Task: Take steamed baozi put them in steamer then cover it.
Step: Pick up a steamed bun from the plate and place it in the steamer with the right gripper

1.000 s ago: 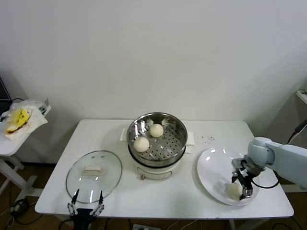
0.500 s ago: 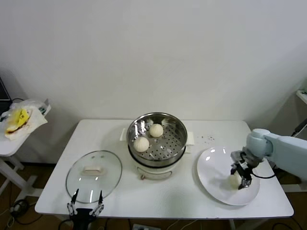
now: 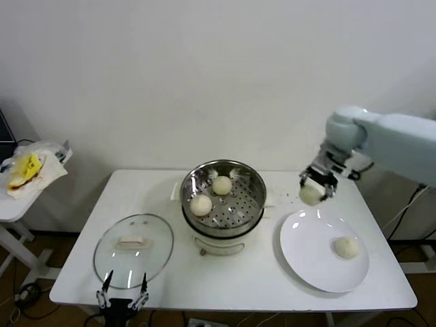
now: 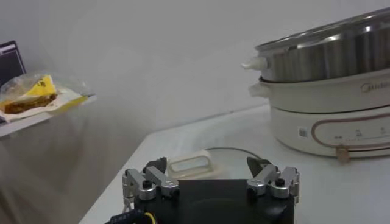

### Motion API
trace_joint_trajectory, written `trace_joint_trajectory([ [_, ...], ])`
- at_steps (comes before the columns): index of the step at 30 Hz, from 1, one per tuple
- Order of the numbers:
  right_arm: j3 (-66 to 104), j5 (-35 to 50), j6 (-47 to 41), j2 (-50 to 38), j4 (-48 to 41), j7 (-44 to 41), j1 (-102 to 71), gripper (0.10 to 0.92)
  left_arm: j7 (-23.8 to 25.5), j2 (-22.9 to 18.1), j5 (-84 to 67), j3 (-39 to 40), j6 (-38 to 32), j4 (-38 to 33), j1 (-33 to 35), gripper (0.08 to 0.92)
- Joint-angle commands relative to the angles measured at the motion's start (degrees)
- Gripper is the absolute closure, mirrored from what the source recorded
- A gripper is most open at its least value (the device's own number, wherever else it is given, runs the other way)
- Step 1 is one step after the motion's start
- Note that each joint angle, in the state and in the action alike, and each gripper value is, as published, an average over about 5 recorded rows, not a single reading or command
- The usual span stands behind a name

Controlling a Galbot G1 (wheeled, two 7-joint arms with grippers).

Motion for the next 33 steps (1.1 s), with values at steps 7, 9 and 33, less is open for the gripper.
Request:
trace_joint_trajectory([
  [7,8.68,-11.02,12.35,24.73,-2.35,-3.03,-6.51,0.353,0.31,0.14,0.75,1.06,1.33,-1.07,-0.02,0.177],
  [9,9.15,-12.53,12.98,26.7,-3.25,-2.99,-9.13,0.352,0.29,0.13,0.61,1.13,1.41,-0.91,0.12,0.177],
  [33,6.78,-13.95,14.79,31.58,-4.87,-2.76,-17.3,0.338,-0.04,1.46,-1.55,0.32,0.71,0.8,1.06,0.177],
])
